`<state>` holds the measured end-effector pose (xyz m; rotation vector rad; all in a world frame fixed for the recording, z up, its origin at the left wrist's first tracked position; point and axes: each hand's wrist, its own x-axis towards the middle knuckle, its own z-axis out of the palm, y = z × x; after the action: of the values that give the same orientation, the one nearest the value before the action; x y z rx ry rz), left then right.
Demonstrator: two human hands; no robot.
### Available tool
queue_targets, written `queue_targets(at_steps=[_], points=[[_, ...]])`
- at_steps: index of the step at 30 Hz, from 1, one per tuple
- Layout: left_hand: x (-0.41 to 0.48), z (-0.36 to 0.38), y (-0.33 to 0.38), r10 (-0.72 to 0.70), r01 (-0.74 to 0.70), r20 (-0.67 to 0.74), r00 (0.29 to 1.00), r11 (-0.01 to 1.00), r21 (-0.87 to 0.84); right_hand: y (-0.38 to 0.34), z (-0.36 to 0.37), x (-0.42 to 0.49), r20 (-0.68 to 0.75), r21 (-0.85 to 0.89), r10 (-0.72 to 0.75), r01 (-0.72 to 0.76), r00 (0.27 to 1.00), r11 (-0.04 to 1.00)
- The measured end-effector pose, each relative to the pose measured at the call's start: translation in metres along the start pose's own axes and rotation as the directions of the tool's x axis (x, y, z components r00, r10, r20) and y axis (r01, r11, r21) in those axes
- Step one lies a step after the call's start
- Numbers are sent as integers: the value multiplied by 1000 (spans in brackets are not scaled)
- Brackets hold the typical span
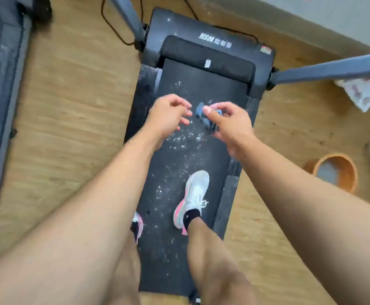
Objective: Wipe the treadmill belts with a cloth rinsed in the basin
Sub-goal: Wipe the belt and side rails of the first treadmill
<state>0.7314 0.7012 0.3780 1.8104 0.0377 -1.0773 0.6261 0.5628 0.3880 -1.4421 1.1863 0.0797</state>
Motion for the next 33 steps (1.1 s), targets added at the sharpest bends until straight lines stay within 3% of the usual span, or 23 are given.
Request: queue_targets(at_steps=[2,5,8,11,16,18,22,25,28,31,33], points=[[24,24,-23,48,-46,34,998,997,-66,26,15,24,-62,126,-27,35,998,991],[66,43,-64,116,-114,5,993,986,-119,69,42,61,-23,346,64,-52,998,937],[117,48,-104,156,-155,35,987,988,-28,110,65,102,55,537,117,-128,992,834],[172,38,-131,88,-92,110,990,995,26,137,76,140,134,594,83,-147,988,791],[245,17,-146,0,32,210,978,989,-146,162,82,199,209,499,-22,-88,978,862],[263,10,-146,14,22,215,977,986,-166,166,85,223,243,390,-42,-58,969,919],[288,-8,-142,75,-35,233,970,985,-170,157,97,267,445,272,-26,-108,895,956],[301,-11,-131,170,-162,258,951,985,-52,142,99,289,473,23,-108,111,874,994],[323,-11,-124,333,-369,223,916,917,149,132,106,309,418,-155,-211,298,884,942],[350,-21,-133,417,-464,228,880,857,226,132,119,319,388,-194,-312,408,867,892],[356,-28,-137,462,-510,243,853,839,193,142,122,320,401,-105,-347,419,848,902]])
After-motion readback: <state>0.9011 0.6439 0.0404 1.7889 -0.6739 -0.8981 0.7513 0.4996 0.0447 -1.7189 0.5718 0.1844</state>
